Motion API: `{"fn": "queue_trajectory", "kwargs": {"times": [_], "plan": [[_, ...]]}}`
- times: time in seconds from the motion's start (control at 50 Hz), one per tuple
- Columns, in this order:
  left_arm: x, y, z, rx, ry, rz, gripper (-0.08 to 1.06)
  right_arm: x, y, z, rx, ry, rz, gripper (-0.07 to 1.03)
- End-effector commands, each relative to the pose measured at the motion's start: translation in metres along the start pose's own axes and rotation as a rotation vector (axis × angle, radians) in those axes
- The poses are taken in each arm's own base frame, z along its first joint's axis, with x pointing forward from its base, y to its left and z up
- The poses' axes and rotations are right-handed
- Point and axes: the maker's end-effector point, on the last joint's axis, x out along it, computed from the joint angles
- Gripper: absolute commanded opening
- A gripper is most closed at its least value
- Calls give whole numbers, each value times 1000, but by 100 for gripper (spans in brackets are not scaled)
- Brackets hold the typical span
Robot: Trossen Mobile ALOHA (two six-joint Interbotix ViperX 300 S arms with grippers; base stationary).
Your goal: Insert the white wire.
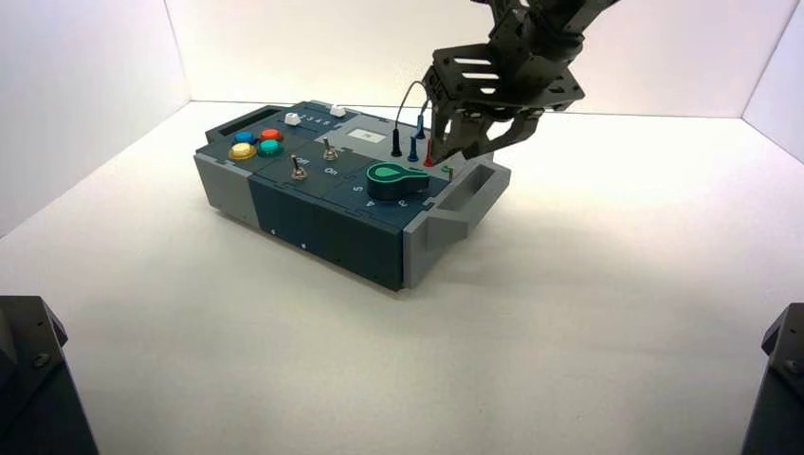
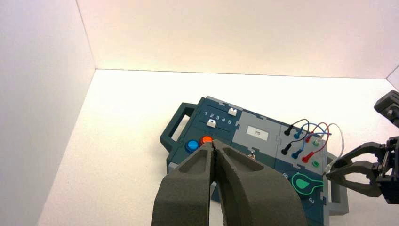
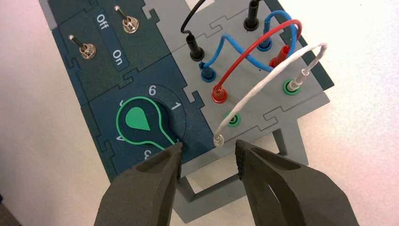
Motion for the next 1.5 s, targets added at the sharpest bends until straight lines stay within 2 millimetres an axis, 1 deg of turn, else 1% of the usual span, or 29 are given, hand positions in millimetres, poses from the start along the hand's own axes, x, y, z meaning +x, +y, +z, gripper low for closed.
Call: {"fn": "queue_trajectory", "kwargs": {"times": [0.02,0.4,1.14,1.5], "plan": [[0,1,5,1,-11,8,-3,-3,6,16,-12,-43,11,59],[0,2,5,1,-12,9,-3,-2,7,23,-17,-55,13,57],[0,3,6,0,-15,14,-3,6,6,25,-17,-39,6,56],[0,2,7,1,-18,13,-3,8,6,28,-19,-40,6,54]]}}
